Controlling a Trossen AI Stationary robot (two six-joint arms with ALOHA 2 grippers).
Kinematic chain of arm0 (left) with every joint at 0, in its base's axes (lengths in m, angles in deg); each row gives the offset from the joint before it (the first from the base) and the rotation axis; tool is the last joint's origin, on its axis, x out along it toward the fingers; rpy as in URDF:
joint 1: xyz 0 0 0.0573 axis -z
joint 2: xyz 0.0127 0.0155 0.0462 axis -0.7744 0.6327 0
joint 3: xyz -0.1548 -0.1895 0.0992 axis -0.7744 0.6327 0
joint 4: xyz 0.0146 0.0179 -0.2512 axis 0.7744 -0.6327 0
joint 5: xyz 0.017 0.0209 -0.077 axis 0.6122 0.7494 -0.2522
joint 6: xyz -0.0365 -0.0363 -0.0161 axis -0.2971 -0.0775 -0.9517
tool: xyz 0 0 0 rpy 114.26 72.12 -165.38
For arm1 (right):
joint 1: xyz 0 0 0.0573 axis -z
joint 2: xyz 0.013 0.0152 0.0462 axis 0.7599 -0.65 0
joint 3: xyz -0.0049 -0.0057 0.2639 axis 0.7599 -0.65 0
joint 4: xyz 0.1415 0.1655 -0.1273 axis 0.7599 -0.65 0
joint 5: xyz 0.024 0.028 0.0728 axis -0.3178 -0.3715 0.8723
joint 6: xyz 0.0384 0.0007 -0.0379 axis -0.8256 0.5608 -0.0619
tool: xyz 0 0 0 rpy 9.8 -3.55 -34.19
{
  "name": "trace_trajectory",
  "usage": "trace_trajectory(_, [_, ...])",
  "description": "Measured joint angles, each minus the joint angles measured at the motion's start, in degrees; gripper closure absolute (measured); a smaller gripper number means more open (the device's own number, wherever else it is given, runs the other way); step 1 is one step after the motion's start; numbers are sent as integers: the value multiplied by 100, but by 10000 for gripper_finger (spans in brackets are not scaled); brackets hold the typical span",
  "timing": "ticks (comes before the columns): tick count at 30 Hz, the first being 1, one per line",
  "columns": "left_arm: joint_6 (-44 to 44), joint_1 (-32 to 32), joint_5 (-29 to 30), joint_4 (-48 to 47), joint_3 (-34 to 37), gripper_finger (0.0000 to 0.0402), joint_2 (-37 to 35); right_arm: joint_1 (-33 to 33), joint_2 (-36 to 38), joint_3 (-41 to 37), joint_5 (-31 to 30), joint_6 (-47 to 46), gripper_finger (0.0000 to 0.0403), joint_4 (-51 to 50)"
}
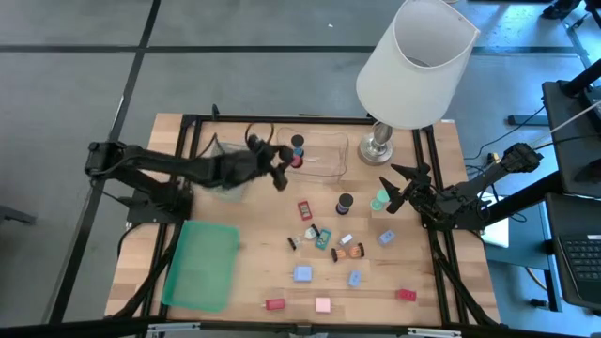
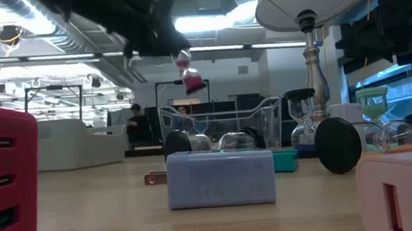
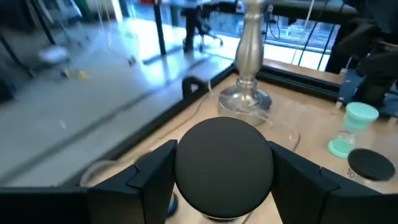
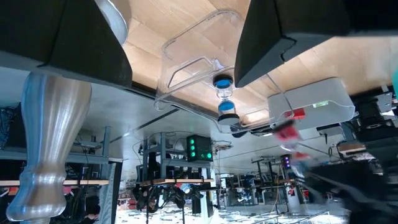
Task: Pick & Place Office items
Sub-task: Put the red hourglass into the transparent bin
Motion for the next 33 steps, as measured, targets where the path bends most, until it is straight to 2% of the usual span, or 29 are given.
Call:
trace_trajectory(4, [-307, -579, -725, -96, -1, 183, 159, 1, -1, 0, 0, 0, 114, 2])
trace_trajectory(9, [-379, -855, -1046, -165, -2, 183, 554, 2, -2, 0, 0, 0, 114, 0])
trace_trajectory(20, [-138, -1250, -1276, -139, -9, 182, 1260, 0, -2, 0, 0, 0, 114, 1])
trace_trajectory(33, [175, -1388, -1522, -247, -9, 182, 1339, 0, -2, 0, 0, 0, 115, 2])
